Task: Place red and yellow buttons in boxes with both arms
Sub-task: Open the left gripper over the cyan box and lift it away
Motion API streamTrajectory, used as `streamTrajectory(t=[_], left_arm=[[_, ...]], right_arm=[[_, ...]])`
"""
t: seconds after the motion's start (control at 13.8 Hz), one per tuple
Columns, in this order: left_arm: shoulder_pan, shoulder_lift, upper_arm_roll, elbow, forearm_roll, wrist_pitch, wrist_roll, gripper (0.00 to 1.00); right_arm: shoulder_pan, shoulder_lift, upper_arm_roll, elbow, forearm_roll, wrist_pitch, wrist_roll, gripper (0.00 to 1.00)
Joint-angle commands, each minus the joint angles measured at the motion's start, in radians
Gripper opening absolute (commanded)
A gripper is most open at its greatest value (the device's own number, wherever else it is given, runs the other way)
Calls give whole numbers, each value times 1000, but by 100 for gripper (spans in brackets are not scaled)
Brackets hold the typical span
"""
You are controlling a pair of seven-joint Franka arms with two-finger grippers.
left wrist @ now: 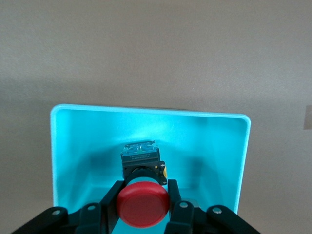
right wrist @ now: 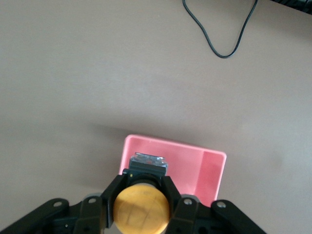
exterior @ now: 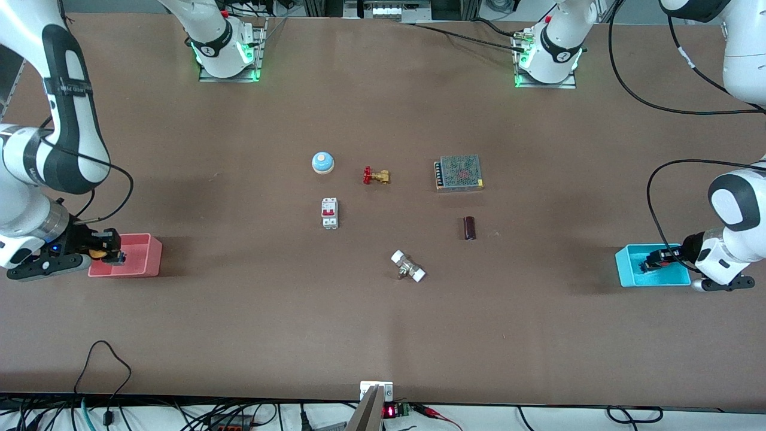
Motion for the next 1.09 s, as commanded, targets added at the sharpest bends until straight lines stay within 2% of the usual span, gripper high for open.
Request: streamTrajectory(t=[0.0,0.15,0.36,0.58,0.73,1.02], left_arm=[[5,21,-3,29,-4,-6,23,29],[5,21,-3,28,-9,-6,25,53],[4,9,-4,29,-11,-5,25,100],[-5,-28,-6,29,-9,-6,23,100],[-31,-87,-14,20,-8,-14,19,100],[-209,-213,15,12,3,-155,-33,100]], right_arm=[[-37,62,8,33,24,63,-87,29],[-43,82,8,32,60,99,-114,29],[-43,98,8,9,67,91,-143,29],[-43,99,8,-2,67,45,-172,29],[-43,99,6,-7,67,22,-181,29],[-43,99,5,-10,65,16,-181,29]])
